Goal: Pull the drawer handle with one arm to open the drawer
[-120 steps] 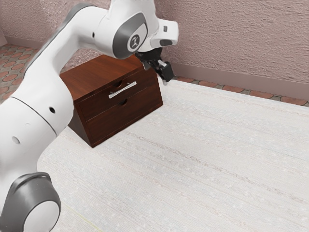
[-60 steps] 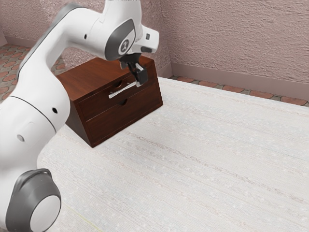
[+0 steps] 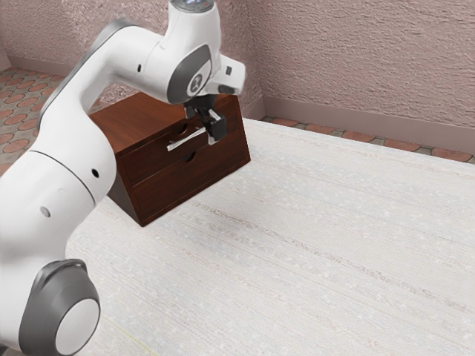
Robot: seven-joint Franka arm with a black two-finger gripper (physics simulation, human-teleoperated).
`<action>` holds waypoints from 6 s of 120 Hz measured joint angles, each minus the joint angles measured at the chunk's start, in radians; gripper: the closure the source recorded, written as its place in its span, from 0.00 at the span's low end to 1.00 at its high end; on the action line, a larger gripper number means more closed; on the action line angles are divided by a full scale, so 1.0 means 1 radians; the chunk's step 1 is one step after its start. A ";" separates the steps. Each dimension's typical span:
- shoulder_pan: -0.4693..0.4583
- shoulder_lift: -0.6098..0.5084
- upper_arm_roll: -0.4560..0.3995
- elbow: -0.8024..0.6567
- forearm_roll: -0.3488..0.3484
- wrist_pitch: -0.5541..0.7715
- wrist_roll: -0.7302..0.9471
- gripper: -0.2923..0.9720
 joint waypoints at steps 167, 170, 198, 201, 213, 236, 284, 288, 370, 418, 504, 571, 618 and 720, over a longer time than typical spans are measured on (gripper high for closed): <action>0.053 0.034 0.002 -0.053 0.005 0.117 -0.048 0.53; 0.053 0.034 0.002 -0.054 0.005 0.117 -0.049 0.54; 0.053 0.032 0.012 -0.066 0.004 0.116 -0.055 0.59; 0.053 0.031 0.014 -0.067 0.004 0.115 -0.056 0.60; 0.053 0.031 0.017 -0.067 0.003 0.112 -0.059 0.63; 0.053 0.029 0.016 -0.073 0.002 0.108 -0.065 0.67; 0.041 0.011 0.013 -0.086 -0.001 0.083 -0.072 0.72; 0.041 0.008 0.013 -0.091 -0.001 0.081 -0.073 0.73; -0.021 -0.095 0.008 -0.216 -0.018 0.073 -0.080 0.74; -0.041 -0.120 0.005 -0.249 -0.038 0.073 -0.086 0.73; -0.083 -0.170 0.005 -0.320 -0.071 0.075 -0.092 0.73; -0.117 -0.224 0.004 -0.392 -0.103 0.084 -0.098 0.73; -0.139 -0.246 0.003 -0.420 -0.115 0.086 -0.100 0.72; -0.253 -0.722 0.015 -0.449 -0.032 -0.271 -0.070 0.32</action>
